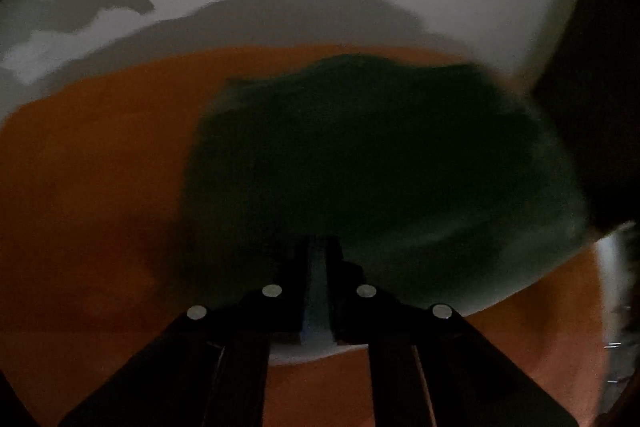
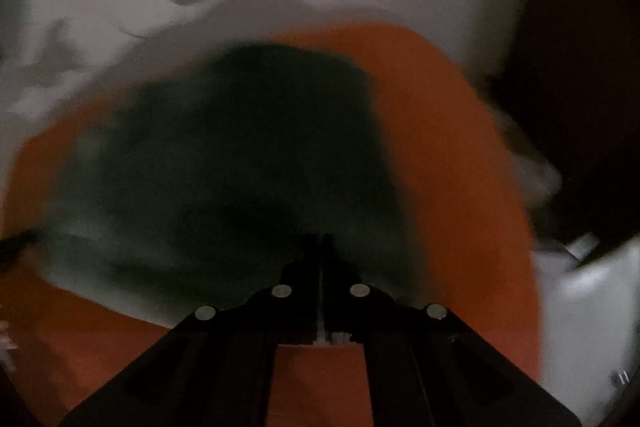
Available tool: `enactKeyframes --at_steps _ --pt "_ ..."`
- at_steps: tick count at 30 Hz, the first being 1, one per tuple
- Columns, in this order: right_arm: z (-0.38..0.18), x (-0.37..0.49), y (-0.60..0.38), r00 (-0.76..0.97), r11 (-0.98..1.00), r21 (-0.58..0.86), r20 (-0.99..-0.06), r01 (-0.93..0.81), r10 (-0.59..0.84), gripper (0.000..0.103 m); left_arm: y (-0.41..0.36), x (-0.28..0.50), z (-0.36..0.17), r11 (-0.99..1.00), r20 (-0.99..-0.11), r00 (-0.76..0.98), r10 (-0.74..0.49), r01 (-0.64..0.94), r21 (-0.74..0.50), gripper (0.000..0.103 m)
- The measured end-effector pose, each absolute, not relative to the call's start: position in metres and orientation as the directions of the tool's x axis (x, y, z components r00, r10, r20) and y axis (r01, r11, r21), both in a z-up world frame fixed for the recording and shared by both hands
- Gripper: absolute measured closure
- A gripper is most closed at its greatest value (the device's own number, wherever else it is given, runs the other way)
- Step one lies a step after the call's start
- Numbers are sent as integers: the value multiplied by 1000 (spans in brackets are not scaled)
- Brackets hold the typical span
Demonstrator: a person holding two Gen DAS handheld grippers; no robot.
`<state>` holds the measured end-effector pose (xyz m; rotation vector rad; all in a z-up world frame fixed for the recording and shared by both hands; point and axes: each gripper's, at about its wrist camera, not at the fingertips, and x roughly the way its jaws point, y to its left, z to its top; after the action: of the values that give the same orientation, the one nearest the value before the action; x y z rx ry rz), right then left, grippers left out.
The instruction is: Fold clothes
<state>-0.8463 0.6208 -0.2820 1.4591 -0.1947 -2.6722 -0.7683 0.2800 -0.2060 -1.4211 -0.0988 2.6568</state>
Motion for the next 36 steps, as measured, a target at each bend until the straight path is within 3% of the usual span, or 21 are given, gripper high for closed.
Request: enactKeyframes --at_steps 3,5,6,8,11,13,15,17,19,22,25,31,36 --pt "-293 -874 580 -488 -968 226 -836 108 -250 102 326 -797 -226 -983 -841 -513 173 -147 -112 94" --pt "-317 -891 568 -430 -965 235 -864 112 -261 102 342 -806 -242 -987 -879 -465 106 -153 -38 93" --pt "-332 -900 567 -393 -968 230 -884 104 -252 103 336 -811 -255 -990 -893 -443 81 -138 -22 93" --pt "-349 -906 579 -355 -961 260 -893 94 -276 103 317 -810 -261 -985 -897 -415 154 -140 -104 92" --pt "-340 -909 609 -355 -949 311 -883 52 -308 103 297 -801 -254 -985 -889 -452 74 -172 5 92" --pt "-330 -914 627 -376 -967 253 -894 30 -245 103 283 -795 -251 -978 -879 -476 3 -186 98 91" --pt "-328 -919 648 -372 -988 151 -919 -16 -134 103 258 -799 -260 -981 -894 -447 -32 -155 113 91" --pt "-339 -927 678 -326 -975 192 -934 -113 -146 103 247 -803 -259 -986 -898 -440 -20 -138 90 91" --pt "-327 -934 694 -357 -953 268 -911 -139 -204 103 249 -809 -249 -987 -889 -456 -34 -122 100 91" --pt "-284 -948 681 -516 -959 282 -825 -19 -232 101 264 -820 -232 -988 -863 -505 -13 -129 90 90" --pt "-274 -978 671 -555 -949 316 -787 15 -271 80 270 -838 -229 -991 -863 -505 -8 -109 72 89" --pt "-332 -1024 679 -386 -908 373 -879 -192 -279 79 231 -830 -263 -999 -900 -434 -53 13 52 89" --pt "-269 -968 697 -557 -918 387 -783 -84 -279 78 197 -805 -254 -992 -880 -460 -121 20 126 86"
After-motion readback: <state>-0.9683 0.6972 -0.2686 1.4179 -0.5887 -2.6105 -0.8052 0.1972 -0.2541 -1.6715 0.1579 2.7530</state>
